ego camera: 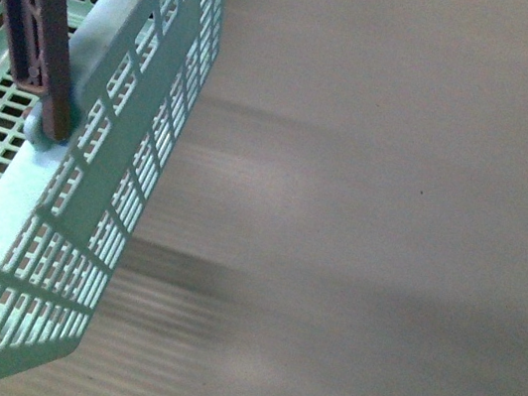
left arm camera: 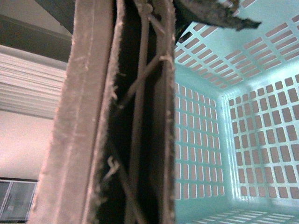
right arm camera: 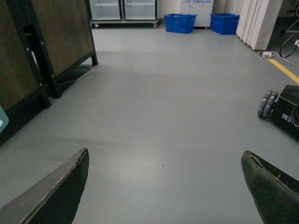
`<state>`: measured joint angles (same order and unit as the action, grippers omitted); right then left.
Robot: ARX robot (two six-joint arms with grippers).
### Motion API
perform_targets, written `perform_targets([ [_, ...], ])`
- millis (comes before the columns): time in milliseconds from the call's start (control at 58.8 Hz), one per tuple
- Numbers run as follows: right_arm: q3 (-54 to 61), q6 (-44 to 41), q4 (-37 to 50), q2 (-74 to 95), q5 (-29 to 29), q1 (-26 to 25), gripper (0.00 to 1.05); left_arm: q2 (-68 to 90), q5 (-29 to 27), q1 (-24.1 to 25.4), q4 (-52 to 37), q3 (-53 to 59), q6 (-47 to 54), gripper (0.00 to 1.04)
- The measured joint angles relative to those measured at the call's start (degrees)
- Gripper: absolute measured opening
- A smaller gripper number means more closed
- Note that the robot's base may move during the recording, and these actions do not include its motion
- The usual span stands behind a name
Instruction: Pick mango and avocado into basket
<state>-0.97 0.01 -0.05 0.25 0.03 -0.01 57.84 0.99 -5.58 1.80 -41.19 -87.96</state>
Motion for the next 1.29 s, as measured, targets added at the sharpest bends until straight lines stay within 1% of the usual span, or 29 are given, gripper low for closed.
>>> perform_targets([
  [1292,0.0,0.0,0.0,0.0,0.0,0.0,0.96,0.3,-0.3,0.0,0.2,0.0,0.0,0.16],
])
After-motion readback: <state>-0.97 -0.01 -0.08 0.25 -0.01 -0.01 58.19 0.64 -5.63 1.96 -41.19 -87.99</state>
